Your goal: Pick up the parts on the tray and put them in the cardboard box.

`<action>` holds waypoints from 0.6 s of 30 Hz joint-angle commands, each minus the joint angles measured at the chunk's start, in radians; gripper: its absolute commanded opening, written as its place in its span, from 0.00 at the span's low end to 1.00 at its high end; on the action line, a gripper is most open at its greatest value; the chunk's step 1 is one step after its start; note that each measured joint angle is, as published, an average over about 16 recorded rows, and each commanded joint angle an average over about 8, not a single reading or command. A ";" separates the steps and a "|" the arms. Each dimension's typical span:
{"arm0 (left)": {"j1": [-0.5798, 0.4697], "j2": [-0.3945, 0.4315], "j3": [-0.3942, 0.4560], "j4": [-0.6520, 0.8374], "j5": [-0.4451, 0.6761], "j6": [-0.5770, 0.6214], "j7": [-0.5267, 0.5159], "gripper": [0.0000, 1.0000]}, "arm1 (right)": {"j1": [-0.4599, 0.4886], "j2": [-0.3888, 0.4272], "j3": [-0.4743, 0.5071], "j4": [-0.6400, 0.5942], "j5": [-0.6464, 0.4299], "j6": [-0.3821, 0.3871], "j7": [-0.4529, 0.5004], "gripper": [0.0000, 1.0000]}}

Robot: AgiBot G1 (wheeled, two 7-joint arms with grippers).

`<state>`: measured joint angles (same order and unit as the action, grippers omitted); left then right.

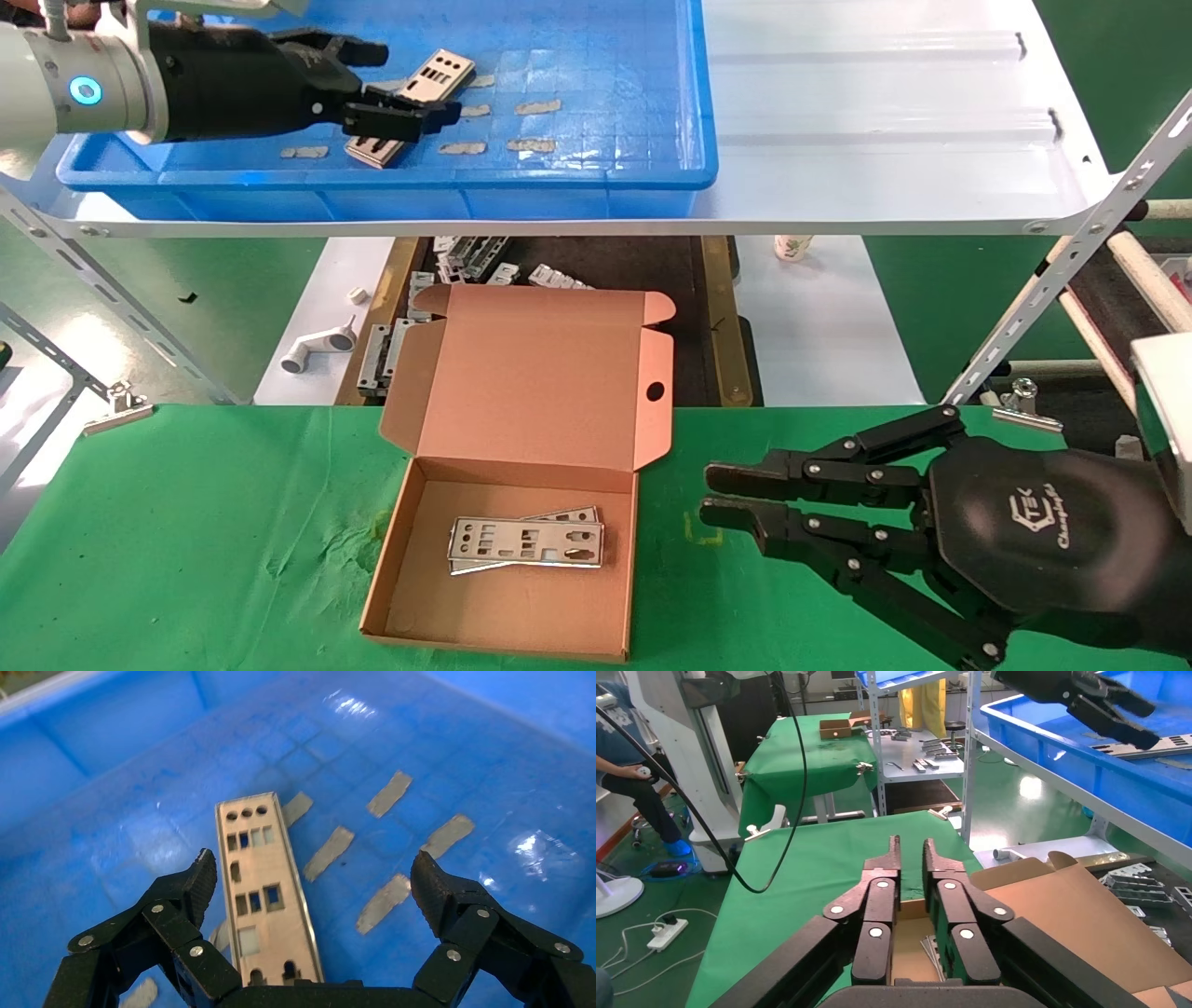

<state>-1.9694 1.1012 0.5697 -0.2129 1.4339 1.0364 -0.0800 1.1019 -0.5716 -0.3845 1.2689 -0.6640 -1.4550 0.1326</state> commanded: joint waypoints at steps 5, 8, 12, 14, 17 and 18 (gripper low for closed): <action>-0.030 0.026 0.007 0.090 0.011 -0.012 0.026 1.00 | 0.000 0.000 0.000 0.000 0.000 0.000 0.000 0.00; -0.035 0.033 0.006 0.116 0.010 -0.019 0.038 0.91 | 0.000 0.000 0.000 0.000 0.000 0.000 0.000 0.00; -0.039 0.042 0.004 0.143 0.008 -0.031 0.049 0.53 | 0.000 0.000 0.000 0.000 0.000 0.000 0.000 0.00; -0.040 0.047 0.003 0.155 0.007 -0.039 0.053 0.29 | 0.000 0.000 0.000 0.000 0.000 0.000 0.000 0.00; -0.040 0.056 0.002 0.170 0.006 -0.051 0.056 0.06 | 0.000 0.000 0.000 0.000 0.000 0.000 0.000 0.00; -0.040 0.058 0.002 0.174 0.005 -0.054 0.057 0.02 | 0.000 0.000 0.000 0.000 0.000 0.000 0.000 0.00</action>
<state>-2.0102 1.1569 0.5709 -0.0430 1.4386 0.9859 -0.0224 1.1020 -0.5715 -0.3846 1.2689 -0.6639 -1.4550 0.1326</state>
